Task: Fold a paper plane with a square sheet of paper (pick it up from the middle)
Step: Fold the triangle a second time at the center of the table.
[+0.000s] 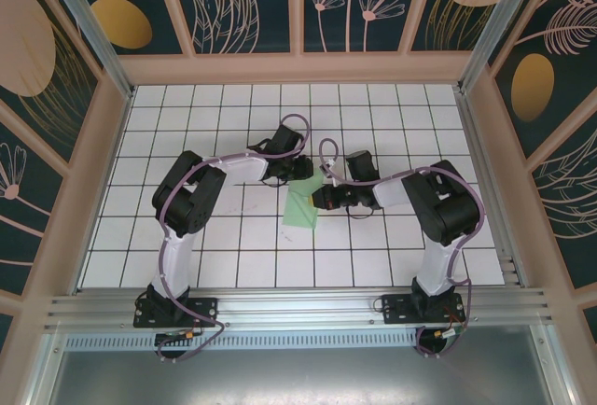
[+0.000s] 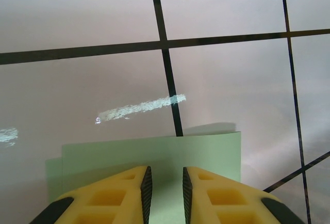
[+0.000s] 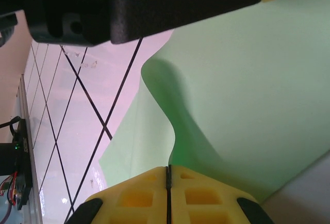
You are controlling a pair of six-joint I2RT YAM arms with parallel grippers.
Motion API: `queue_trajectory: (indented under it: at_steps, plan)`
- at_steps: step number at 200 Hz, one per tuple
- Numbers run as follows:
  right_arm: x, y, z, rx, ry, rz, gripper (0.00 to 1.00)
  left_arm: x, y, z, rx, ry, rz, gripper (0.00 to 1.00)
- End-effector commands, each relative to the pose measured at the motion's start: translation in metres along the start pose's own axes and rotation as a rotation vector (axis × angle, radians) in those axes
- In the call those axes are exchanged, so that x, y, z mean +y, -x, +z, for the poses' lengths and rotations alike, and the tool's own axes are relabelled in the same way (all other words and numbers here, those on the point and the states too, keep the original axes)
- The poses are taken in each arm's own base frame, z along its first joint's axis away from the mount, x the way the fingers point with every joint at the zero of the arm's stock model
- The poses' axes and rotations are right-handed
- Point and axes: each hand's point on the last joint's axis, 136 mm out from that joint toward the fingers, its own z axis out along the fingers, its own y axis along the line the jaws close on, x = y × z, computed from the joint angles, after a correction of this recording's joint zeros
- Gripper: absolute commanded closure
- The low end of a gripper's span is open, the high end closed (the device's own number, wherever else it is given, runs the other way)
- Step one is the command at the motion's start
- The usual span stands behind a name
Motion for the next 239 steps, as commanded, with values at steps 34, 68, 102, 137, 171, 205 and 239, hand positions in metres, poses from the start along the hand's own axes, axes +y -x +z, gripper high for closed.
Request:
queue_trajectory:
  at_steps: [34, 68, 102, 137, 171, 205, 239]
  plan:
    - [0.013, 0.007, -0.011, -0.030, -0.004, -0.061, 0.90, 0.001, 0.000, -0.008, -0.002, 0.006, 0.014, 0.73]
    - [0.012, 0.011, -0.009, -0.012, -0.011, -0.082, 0.90, 0.003, -0.003, -0.007, 0.007, 0.016, 0.028, 0.73]
    - [0.001, 0.010, -0.007, 0.003, -0.054, -0.088, 0.90, 0.003, -0.002, -0.008, 0.006, 0.017, 0.032, 0.73]
    - [-0.003, 0.009, -0.004, 0.013, -0.063, -0.092, 0.90, 0.002, -0.001, -0.008, 0.003, 0.017, 0.041, 0.73]
    - [-0.007, 0.005, -0.002, 0.027, -0.068, -0.089, 0.90, -0.001, 0.000, -0.007, 0.004, 0.007, 0.042, 0.73]
    - [-0.010, 0.003, -0.002, 0.025, -0.079, -0.089, 0.90, -0.009, 0.007, -0.013, -0.013, -0.014, 0.042, 0.72]
    - [-0.014, -0.001, -0.001, 0.033, -0.092, -0.080, 0.90, -0.025, 0.025, -0.031, -0.070, -0.048, 0.033, 0.68]
